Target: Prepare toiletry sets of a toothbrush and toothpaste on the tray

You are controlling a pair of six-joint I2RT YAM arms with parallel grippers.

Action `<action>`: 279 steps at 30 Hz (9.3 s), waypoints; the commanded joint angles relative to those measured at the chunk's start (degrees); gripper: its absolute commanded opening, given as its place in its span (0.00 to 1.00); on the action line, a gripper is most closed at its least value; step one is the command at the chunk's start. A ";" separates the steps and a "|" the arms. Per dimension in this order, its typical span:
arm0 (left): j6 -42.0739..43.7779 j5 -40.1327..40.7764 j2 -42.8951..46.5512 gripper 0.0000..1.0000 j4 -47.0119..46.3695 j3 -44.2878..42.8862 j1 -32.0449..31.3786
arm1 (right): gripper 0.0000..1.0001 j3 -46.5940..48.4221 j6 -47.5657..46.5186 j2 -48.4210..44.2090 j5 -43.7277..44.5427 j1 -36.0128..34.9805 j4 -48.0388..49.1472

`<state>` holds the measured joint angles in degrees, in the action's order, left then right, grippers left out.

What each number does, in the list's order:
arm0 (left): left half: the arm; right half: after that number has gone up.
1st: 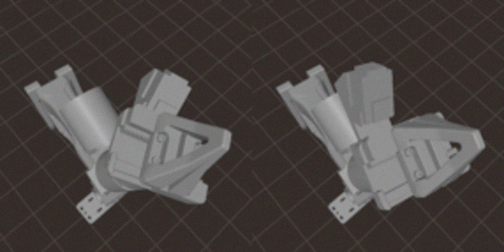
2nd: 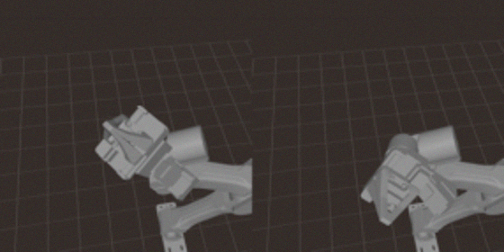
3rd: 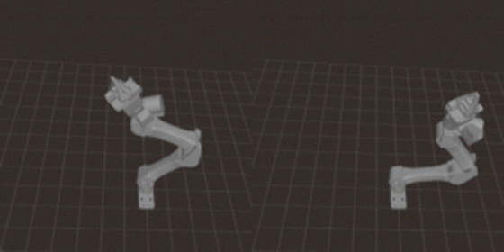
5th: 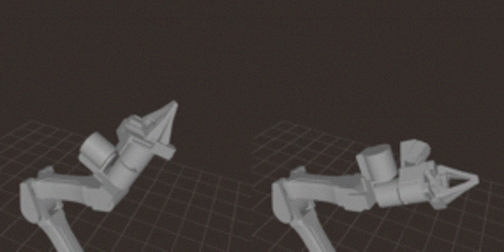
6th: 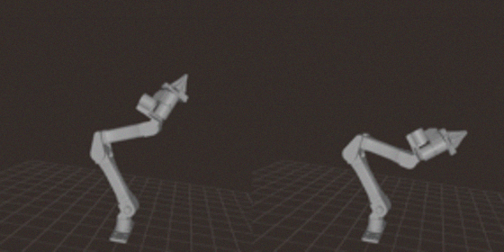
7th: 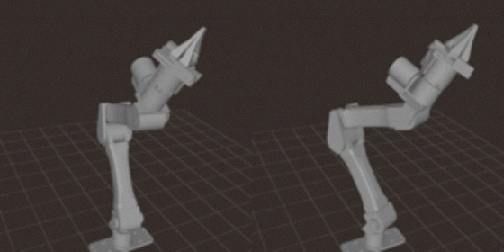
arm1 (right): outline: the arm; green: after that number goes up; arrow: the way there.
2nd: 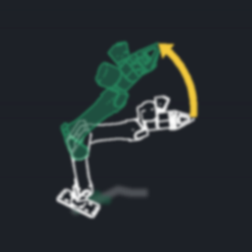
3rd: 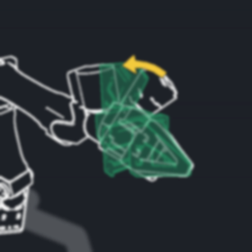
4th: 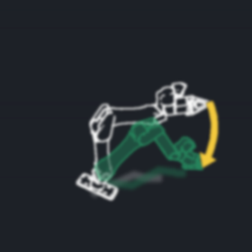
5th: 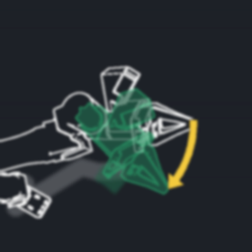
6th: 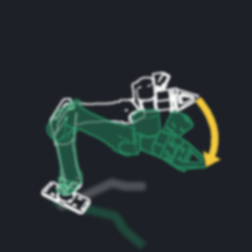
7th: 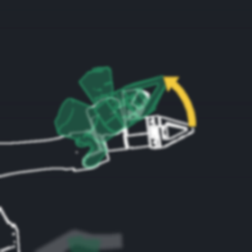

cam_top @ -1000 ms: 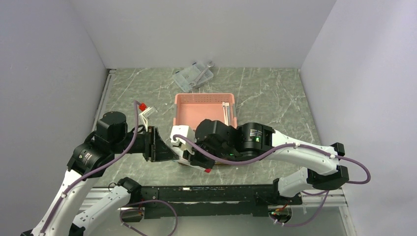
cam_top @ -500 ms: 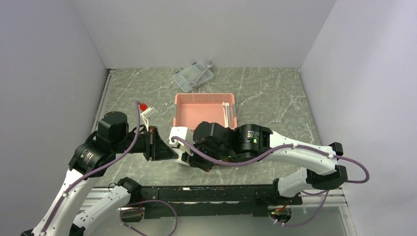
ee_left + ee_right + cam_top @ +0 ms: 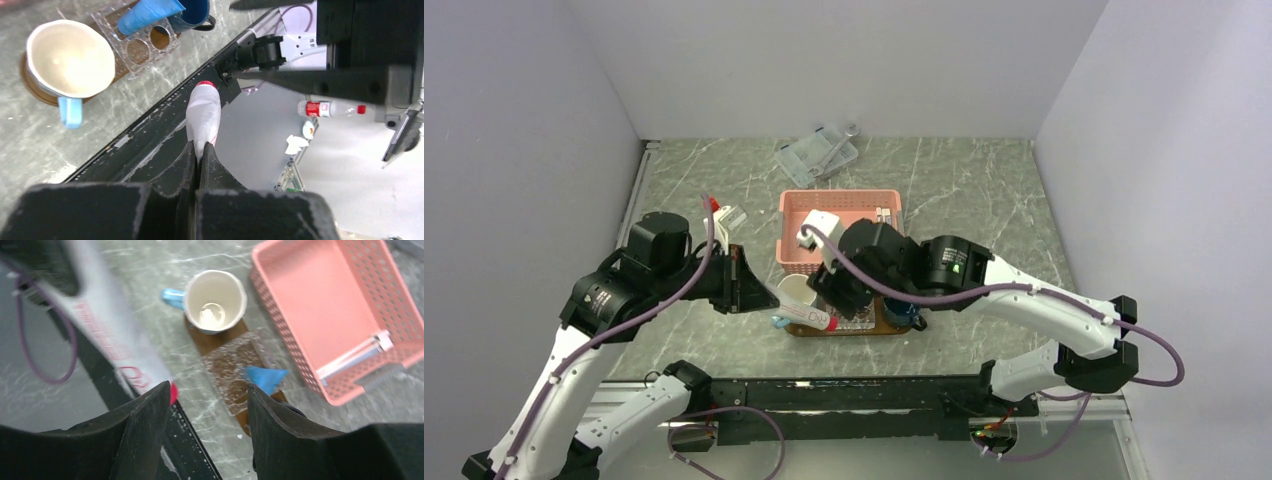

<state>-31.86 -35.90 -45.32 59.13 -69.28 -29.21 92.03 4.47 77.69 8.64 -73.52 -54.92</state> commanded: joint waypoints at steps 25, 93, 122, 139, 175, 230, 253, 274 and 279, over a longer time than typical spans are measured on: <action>6.86 41.20 -25.29 0.00 8.78 -24.34 -24.55 | 0.62 -17.67 23.20 -5.44 9.83 30.91 6.82; 10.33 50.29 -47.00 0.00 5.55 -28.35 -32.47 | 0.62 -30.11 26.29 -9.33 5.99 36.83 11.86; 10.50 46.97 -47.28 0.00 -1.24 -20.44 -31.44 | 0.62 -30.26 26.71 -10.19 5.19 36.86 10.62; 10.58 45.31 -46.11 0.10 -3.92 -16.77 -30.30 | 0.62 -30.31 26.99 -10.00 4.72 36.88 10.62; 12.61 57.18 -33.28 0.64 0.69 -22.22 -30.20 | 0.60 -12.04 22.34 10.58 2.58 36.87 12.44; 20.23 61.13 5.11 0.99 -20.37 19.78 -29.69 | 0.63 3.11 23.62 45.59 5.38 41.38 9.92; 20.81 60.71 5.77 1.00 -20.53 19.96 -28.84 | 0.48 -1.43 20.77 42.23 -11.28 41.12 16.50; 21.31 60.47 9.09 0.99 -20.50 20.20 -28.71 | 0.00 7.52 20.60 41.03 11.21 40.61 2.42; 21.26 60.49 9.74 1.00 -20.44 20.23 -28.69 | 0.00 7.88 20.62 42.86 16.23 40.04 1.65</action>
<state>-11.35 24.25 -36.34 40.82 -49.12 -58.13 97.47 25.06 119.33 18.35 -32.91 -50.98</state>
